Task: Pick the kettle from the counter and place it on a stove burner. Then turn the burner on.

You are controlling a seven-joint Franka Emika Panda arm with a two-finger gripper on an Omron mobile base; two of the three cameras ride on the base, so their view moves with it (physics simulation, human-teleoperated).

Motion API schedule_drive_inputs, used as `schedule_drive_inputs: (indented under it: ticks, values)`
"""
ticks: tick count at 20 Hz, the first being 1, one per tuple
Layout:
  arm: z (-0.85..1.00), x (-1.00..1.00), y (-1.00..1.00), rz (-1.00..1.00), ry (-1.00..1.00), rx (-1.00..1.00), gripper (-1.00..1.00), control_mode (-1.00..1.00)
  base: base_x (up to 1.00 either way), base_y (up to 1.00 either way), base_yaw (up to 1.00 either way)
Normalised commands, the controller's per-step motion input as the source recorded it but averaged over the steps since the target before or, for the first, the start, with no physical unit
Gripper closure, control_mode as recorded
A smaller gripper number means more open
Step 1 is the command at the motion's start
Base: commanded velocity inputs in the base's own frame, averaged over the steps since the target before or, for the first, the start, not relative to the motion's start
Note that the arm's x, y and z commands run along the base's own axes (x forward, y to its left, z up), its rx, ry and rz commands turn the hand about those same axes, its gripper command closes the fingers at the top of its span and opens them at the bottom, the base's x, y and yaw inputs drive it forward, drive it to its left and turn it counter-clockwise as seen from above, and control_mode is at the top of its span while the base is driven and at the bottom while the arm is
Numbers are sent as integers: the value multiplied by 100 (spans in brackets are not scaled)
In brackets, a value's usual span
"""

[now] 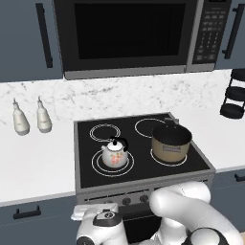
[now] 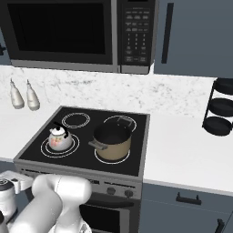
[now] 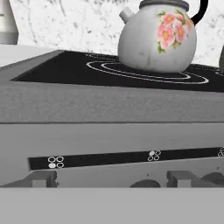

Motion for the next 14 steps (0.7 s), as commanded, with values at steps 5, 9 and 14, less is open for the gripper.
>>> schedule_drive_inputs:
  ticks: [5,9,14]
  values:
    - [-2,0,25,0,-24,0,-100,-100,0,0,0]
    - [-5,0,16,0,-15,0,-100,-100,0,0,0]
    - [-22,0,0,0,-1,-2,-100,-100,0,0,0]
